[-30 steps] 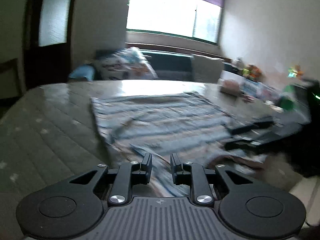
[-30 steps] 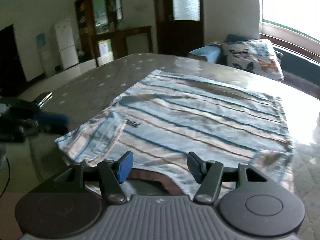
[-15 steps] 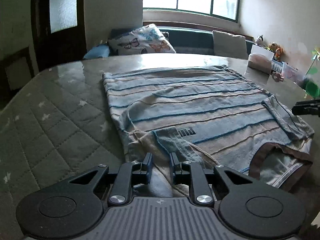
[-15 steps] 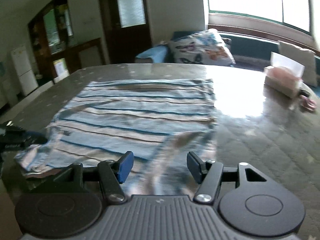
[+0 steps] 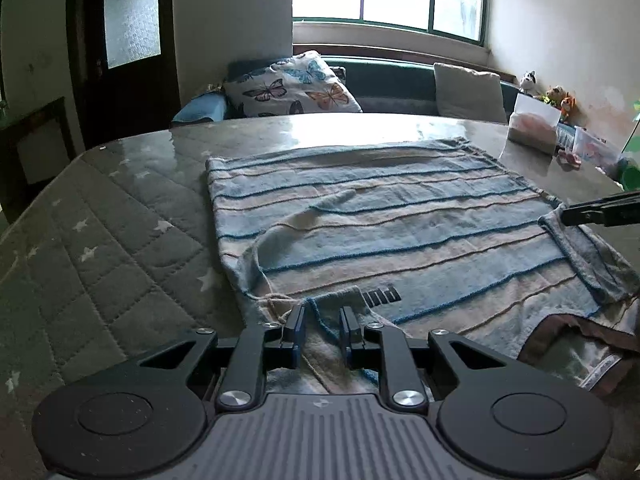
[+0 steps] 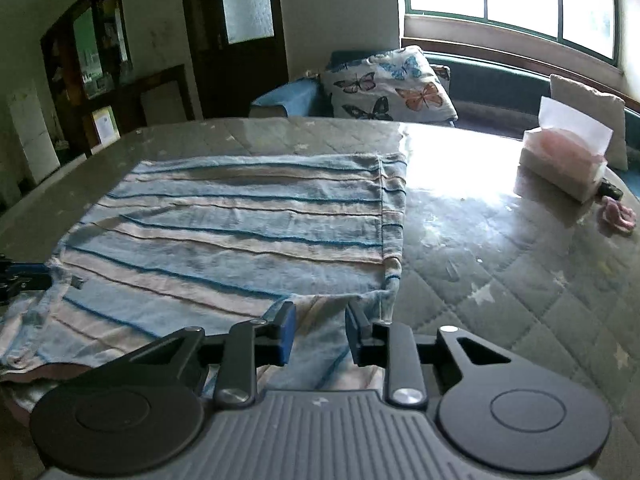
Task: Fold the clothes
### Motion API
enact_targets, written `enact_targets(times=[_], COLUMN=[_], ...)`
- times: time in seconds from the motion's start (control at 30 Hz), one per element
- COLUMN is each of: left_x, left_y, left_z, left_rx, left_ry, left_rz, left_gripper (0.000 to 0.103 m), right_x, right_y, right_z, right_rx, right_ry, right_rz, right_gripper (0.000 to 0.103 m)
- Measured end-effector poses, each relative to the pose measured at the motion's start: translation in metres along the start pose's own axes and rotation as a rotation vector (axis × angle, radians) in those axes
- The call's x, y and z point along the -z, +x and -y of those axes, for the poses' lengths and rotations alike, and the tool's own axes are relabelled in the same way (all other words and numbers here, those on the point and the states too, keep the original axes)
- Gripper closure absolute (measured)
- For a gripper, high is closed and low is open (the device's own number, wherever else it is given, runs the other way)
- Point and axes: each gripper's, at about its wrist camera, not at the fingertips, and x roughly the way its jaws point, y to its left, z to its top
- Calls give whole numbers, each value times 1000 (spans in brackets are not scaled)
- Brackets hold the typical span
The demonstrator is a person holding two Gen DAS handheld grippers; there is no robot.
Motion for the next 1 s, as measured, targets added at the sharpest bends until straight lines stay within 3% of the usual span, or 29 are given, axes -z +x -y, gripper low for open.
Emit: enact_targets(times=[0.17,0.63,0.77,1.0], left_x=[1,37,48,55], left_y=[-3,-48,-57,-67], left_z=[0,27,36,38], left_rx=[-2,21,15,24], left_ry=[0,118,173,191], left_rz=[4,21,25,25], left_gripper=[81,59,55,52], right_x=[1,49,57,63], right_y=[11,-48,-55,-60], right_z=[-2,-39,-50,-52], right_rx=[5,-102,-77,-90], right_ry=[-38,-160,-221,-213], right_rz=[-17,-40,-17,-25], right_gripper=[76,66,66,66])
